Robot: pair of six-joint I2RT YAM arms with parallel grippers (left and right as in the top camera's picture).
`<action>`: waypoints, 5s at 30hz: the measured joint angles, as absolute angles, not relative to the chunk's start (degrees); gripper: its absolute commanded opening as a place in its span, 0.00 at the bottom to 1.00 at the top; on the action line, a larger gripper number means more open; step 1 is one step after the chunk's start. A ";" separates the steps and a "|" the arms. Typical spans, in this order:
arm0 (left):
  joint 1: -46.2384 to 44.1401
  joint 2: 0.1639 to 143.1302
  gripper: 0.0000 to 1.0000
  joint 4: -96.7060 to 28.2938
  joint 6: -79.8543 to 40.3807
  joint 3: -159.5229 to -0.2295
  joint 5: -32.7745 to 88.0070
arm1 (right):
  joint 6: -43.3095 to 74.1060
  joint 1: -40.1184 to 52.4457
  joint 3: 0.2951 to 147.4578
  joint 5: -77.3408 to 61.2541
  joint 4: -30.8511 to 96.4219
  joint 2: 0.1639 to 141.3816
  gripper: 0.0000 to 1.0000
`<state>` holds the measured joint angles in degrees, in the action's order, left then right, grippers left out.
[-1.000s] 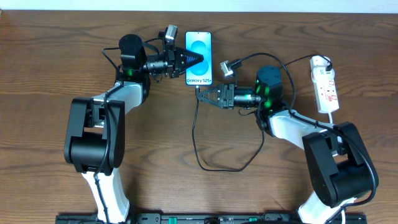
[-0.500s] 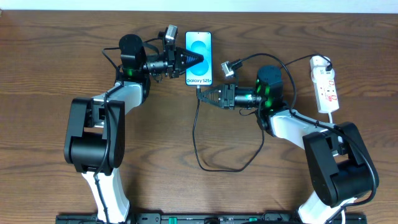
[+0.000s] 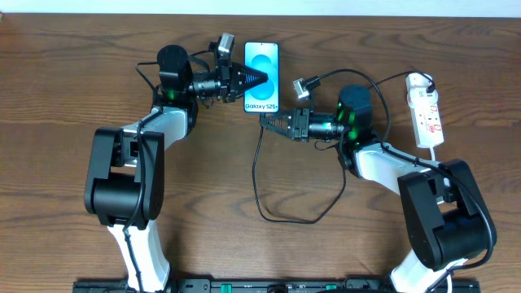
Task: Plug charger to phone and switch on socket
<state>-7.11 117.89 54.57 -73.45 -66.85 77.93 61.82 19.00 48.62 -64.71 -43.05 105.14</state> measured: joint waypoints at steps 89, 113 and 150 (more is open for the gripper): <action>-3.16 117.89 0.07 52.56 -80.95 -66.85 77.69 | 77.65 20.56 53.30 -69.87 -60.77 113.06 0.01; -3.16 117.89 0.07 52.56 -80.73 -66.85 77.69 | 77.41 20.97 53.30 -69.36 -60.40 113.08 0.01; -3.20 117.89 0.07 52.66 -79.44 -66.85 77.62 | 75.46 20.97 53.30 -69.82 -61.58 113.80 0.01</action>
